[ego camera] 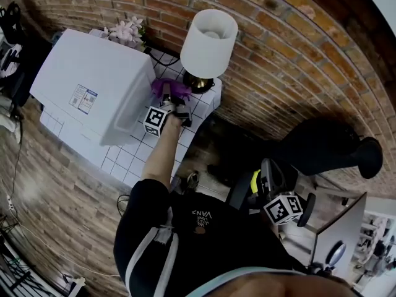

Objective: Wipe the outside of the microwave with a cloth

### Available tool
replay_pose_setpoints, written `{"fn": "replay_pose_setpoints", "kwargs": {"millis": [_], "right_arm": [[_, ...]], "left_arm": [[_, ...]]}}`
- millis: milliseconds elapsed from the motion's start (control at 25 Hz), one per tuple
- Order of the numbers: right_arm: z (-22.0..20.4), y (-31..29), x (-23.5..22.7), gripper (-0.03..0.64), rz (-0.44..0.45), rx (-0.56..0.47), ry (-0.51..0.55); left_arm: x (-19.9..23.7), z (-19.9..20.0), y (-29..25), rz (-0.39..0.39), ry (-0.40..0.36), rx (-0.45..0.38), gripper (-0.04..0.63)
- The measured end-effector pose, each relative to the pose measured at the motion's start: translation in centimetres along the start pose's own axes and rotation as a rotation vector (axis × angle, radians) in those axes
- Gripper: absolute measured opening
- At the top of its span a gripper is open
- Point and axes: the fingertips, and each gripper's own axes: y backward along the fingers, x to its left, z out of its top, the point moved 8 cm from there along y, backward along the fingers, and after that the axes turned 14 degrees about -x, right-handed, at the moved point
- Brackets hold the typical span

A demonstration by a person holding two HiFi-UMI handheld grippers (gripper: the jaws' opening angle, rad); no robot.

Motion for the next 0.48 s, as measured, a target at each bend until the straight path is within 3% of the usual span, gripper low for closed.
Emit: {"fn": "replay_pose_setpoints", "kwargs": {"millis": [200,480], "right_arm": [[-0.7,-1.0,1.0,0.0,0.08,0.01,-0.02],[-2.9,-2.2,2.7,0.0,0.21,0.062,-0.06]], "left_arm": [[-2.2,0.9,3.5,-0.051,0.01,0.053,0.129],[-4.0,3.9,12.8,-0.067,-0.011,0.142,0.129]]}}
